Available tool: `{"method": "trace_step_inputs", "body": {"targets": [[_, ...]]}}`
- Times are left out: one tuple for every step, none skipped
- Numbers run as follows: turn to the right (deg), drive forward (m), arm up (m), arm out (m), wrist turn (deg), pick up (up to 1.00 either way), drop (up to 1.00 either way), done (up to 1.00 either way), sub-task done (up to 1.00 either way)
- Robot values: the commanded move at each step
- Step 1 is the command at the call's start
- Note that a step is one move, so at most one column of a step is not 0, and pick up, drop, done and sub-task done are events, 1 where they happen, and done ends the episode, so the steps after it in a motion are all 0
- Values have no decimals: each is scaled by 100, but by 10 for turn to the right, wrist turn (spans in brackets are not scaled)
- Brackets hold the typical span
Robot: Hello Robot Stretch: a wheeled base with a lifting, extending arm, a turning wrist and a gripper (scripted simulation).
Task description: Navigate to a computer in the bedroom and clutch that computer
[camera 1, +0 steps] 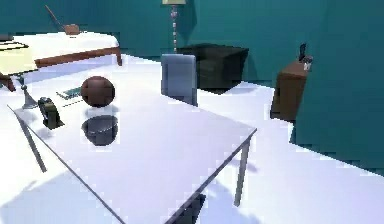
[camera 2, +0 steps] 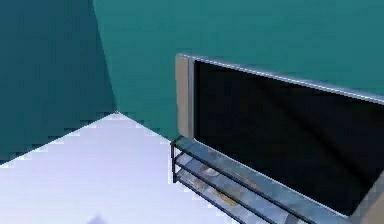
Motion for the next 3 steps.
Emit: {"method": "trace_step_inputs", "body": {"targets": [[330, 0, 0, 0, 0, 0, 0, 0, 0], [30, 0, 0, 0, 0, 0, 0, 0, 0], [0, 100, 0, 0, 0, 0, 0, 0, 0]]}}
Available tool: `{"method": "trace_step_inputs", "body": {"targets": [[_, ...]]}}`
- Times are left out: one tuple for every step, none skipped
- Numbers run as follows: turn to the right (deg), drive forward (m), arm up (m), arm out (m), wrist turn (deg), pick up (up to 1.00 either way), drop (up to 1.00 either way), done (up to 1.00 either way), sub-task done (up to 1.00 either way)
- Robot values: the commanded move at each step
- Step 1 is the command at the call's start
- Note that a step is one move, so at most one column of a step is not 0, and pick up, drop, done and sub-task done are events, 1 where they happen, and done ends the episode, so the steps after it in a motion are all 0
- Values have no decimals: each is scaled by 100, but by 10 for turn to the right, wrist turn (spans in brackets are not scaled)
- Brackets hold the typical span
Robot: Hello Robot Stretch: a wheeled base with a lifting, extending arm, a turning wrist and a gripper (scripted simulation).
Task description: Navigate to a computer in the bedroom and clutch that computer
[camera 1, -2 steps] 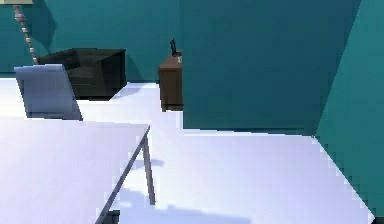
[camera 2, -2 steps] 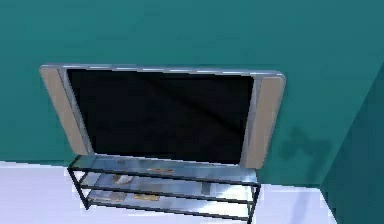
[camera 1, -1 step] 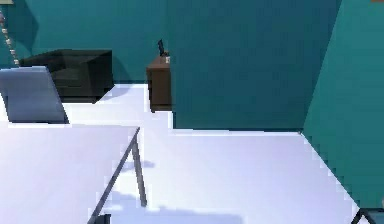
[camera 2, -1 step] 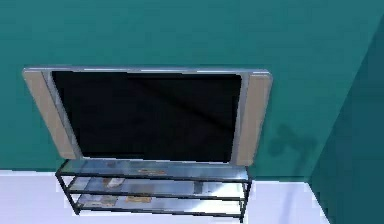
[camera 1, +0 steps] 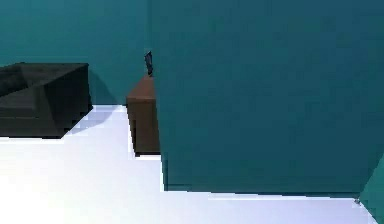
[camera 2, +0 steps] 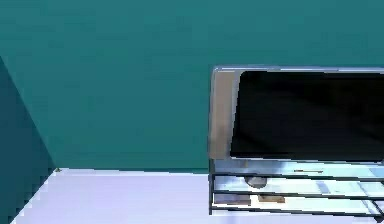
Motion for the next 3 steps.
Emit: {"method": "trace_step_inputs", "body": {"targets": [[450, 0, 0, 0, 0, 0, 0, 0, 0], [450, 0, 0, 0, 0, 0, 0, 0, 0], [450, 0, 0, 0, 0, 0, 0, 0, 0]]}}
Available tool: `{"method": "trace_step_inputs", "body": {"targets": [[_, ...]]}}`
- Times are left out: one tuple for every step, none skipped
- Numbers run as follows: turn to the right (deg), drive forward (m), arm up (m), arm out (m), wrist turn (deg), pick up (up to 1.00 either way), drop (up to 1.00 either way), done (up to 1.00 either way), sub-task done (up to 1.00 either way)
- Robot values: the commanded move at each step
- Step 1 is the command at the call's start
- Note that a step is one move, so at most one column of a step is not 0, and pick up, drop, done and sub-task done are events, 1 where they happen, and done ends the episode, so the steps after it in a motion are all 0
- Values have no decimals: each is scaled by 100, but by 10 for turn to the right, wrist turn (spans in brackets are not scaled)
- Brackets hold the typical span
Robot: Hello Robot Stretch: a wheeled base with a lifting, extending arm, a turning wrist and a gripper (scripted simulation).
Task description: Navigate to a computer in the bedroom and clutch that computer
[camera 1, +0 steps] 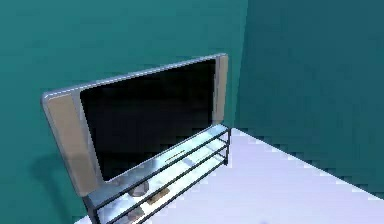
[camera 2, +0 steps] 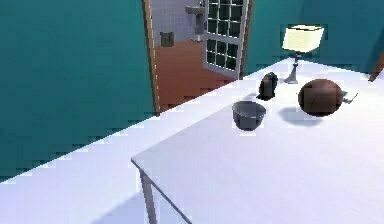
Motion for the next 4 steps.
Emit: {"method": "trace_step_inputs", "body": {"targets": [[270, 0, 0, 0, 0, 0, 0, 0, 0], [30, 0, 0, 0, 0, 0, 0, 0, 0], [150, 0, 0, 0, 0, 0, 0, 0, 0], [0, 25, 0, 0, 0, 0, 0, 0, 0]]}}
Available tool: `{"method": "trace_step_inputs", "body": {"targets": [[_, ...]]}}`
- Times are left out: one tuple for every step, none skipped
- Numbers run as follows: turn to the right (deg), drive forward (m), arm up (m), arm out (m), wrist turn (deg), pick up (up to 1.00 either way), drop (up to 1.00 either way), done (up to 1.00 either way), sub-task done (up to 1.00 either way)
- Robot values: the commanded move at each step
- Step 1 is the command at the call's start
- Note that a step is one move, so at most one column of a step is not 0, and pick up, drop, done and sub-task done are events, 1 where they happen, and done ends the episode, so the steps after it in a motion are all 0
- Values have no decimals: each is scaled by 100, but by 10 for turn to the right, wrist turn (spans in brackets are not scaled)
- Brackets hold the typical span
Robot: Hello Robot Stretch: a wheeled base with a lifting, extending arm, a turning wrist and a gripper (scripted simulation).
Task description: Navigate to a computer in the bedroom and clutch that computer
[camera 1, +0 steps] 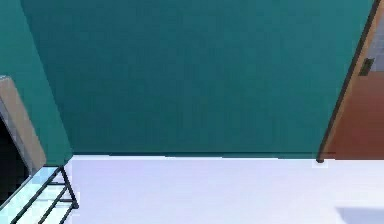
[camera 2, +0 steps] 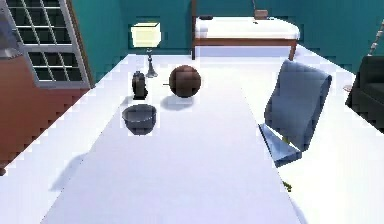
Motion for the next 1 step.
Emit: {"method": "trace_step_inputs", "body": {"targets": [[30, 0, 0, 0, 0, 0, 0, 0, 0]]}}
